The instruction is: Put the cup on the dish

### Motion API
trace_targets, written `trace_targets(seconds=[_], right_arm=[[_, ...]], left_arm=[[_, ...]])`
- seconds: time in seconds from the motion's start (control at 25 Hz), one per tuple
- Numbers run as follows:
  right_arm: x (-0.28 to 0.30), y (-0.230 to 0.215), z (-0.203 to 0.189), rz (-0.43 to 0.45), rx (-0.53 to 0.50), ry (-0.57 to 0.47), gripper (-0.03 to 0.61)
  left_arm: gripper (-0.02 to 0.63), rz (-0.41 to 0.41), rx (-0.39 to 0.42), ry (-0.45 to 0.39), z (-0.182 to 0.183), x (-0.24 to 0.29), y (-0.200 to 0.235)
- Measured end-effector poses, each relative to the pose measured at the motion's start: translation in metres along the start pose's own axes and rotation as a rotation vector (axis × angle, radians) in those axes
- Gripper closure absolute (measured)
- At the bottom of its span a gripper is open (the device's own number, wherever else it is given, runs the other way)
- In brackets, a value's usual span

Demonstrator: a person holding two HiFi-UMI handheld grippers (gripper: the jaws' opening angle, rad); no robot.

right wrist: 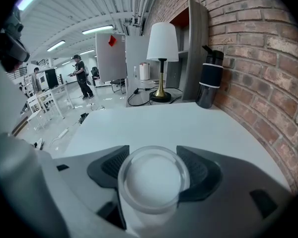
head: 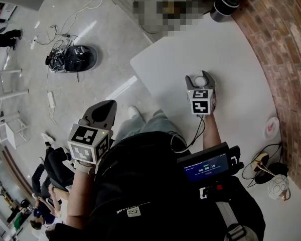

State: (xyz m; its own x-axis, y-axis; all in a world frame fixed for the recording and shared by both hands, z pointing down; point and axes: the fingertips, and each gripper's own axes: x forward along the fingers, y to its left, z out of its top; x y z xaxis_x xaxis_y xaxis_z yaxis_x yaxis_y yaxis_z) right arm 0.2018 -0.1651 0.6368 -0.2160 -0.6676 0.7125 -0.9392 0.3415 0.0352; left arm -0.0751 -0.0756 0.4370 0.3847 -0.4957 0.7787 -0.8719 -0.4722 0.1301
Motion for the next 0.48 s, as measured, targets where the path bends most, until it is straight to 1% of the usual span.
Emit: trace_targets(seconds=[0.36, 0.48], right_arm=[[-0.01, -0.002, 0.009, 0.011, -0.008, -0.015, 0.299], [-0.015, -0.003, 0.014, 0.008, -0.005, -0.026, 0.299]], left_arm=[[0.607, -0.004, -0.014, -0.023, -0.003, -0.001, -0.004], [0.607, -0.013, -0.008, -0.038, -0.001, 0.0, -0.006]])
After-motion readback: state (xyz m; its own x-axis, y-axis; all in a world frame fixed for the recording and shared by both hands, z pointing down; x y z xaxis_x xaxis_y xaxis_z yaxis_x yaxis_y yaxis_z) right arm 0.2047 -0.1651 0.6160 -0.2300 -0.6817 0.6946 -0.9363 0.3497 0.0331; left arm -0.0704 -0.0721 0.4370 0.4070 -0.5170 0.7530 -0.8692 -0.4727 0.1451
